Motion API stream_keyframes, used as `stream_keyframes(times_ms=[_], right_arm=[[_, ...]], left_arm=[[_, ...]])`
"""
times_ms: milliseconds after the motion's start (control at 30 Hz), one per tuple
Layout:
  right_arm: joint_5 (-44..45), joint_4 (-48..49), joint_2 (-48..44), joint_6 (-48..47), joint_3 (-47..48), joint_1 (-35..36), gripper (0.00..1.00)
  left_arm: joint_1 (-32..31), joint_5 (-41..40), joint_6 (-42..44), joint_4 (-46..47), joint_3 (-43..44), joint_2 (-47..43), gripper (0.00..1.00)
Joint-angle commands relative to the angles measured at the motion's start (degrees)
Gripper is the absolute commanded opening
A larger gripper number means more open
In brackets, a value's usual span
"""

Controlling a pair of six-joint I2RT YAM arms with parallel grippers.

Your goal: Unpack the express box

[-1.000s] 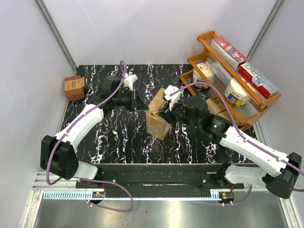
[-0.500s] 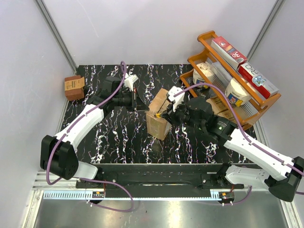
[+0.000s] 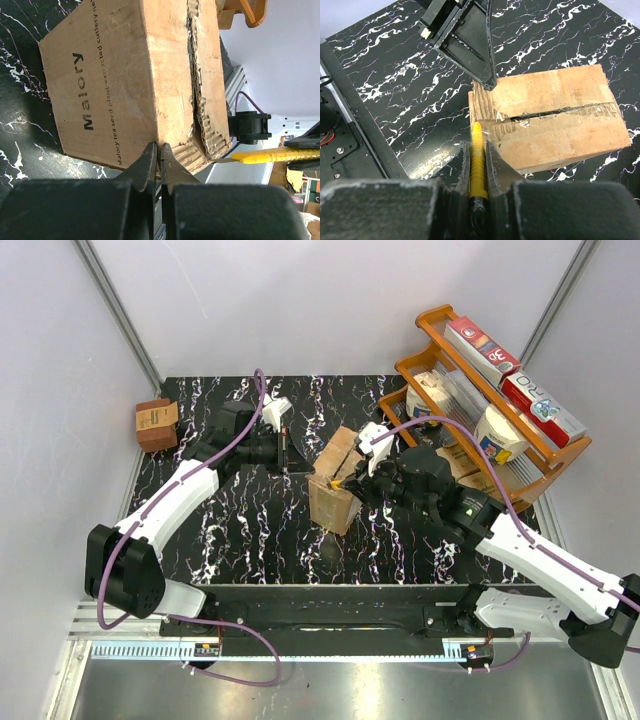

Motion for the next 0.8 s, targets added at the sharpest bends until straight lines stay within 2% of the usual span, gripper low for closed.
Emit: stream_keyframes(times_ms=[0, 767], right_arm=[[1.21, -13.82, -1.65, 0.79, -0.65, 0.21, 0.0], [5.16, -15.32, -5.07, 1.14, -0.65, 0.22, 0.0]], left_arm=[[1.39, -3.76, 1.35, 3.18, -0.58, -0.22, 0.0], [1.31, -0.86, -0.06, 4.5, 0.13, -0.14, 0.0]])
